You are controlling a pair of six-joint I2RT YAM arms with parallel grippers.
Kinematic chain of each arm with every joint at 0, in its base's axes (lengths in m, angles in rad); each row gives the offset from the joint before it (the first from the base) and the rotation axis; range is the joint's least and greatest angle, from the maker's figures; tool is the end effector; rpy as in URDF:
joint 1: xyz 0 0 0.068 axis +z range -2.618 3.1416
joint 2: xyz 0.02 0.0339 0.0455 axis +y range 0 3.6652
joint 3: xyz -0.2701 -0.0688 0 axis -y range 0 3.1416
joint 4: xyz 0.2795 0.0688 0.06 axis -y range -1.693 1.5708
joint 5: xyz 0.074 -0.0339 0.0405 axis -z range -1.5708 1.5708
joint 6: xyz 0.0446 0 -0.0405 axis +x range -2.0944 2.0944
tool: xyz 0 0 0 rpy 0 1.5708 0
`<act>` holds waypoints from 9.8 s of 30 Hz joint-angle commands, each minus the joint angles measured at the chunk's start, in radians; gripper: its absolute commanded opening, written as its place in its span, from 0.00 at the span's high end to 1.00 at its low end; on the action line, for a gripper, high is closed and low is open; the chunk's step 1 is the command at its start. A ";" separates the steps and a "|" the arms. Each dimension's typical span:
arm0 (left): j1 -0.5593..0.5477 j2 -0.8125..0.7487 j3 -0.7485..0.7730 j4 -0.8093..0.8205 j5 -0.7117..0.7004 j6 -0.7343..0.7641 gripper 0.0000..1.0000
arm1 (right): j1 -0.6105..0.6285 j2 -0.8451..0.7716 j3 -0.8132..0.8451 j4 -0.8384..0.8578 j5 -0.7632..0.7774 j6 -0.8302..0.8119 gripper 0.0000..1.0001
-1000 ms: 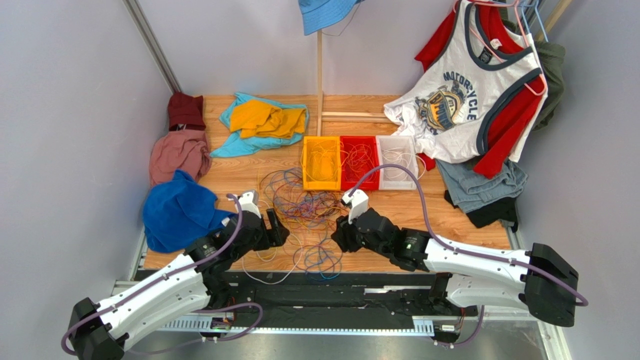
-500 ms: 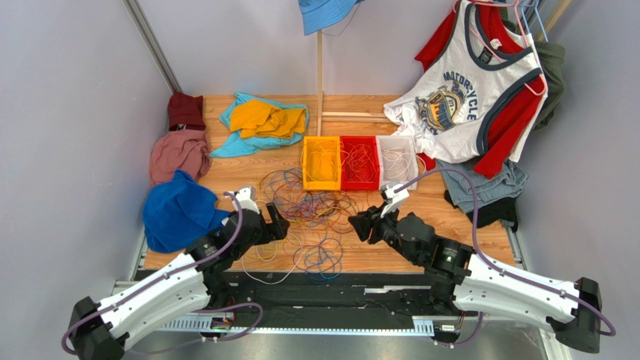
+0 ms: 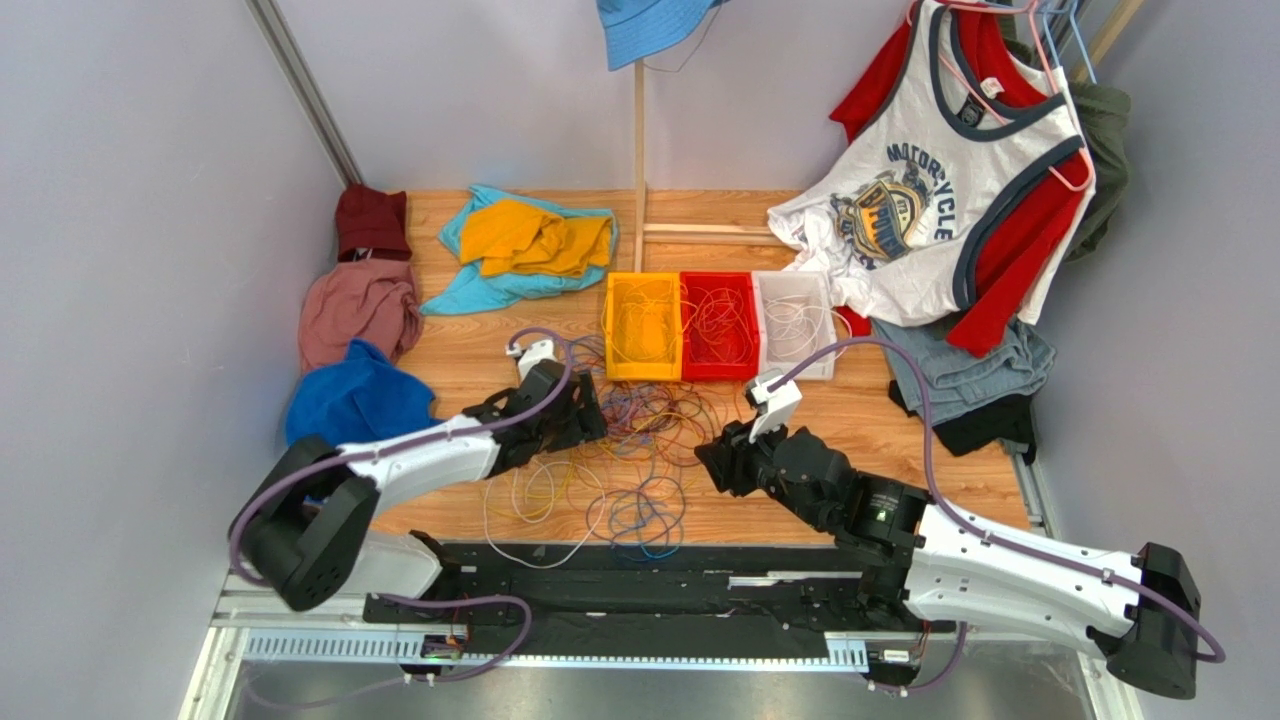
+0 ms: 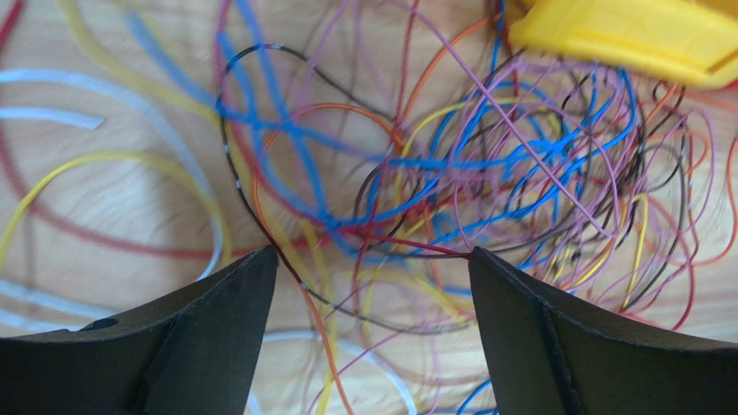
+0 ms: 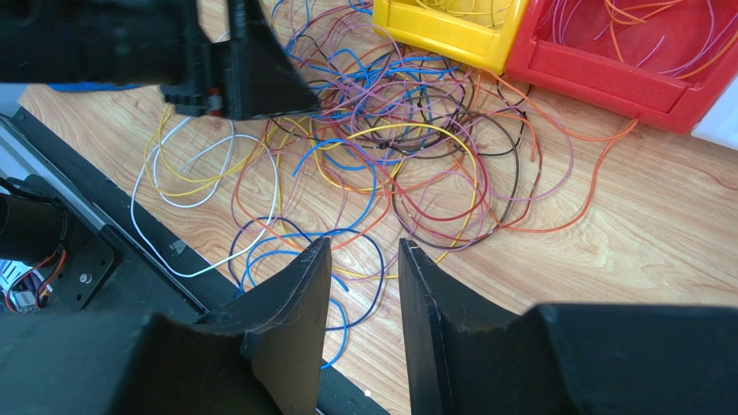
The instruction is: Untangle the cables
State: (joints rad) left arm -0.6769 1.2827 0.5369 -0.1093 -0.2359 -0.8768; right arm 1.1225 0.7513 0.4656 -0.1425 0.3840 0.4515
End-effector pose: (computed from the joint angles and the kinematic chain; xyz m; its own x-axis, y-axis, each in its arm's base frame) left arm 0.2141 -0.1587 0.1383 -0.7525 -0.3541 -0.5553 -0.1391 0.9096 -0.3916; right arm 0.1072 0.1844 0.2288 -0.4621 -0.0274 -0.8864 -0.5404 0.8012 0.2570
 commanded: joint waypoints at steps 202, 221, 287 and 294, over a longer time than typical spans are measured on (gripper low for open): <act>0.031 -0.977 -0.072 -0.633 -0.112 -0.163 0.01 | -0.612 0.801 0.463 0.853 0.173 -0.016 1.00; 0.031 -0.945 -0.098 -0.578 -0.066 -0.174 0.01 | -0.598 0.833 0.312 0.700 0.087 -0.007 1.00; 0.031 -0.933 -0.106 -0.544 -0.069 -0.142 0.01 | -0.592 0.795 0.623 0.109 0.085 -0.068 0.94; 0.030 -0.928 -0.109 -0.550 -0.066 -0.148 0.01 | -0.556 0.824 0.780 -0.118 0.269 -0.186 0.75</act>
State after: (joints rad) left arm -0.6510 0.3561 0.4358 -0.6601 -0.2974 -1.0111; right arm 0.5495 1.5787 1.1862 -0.1299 0.5121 0.3504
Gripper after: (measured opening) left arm 0.990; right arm 0.228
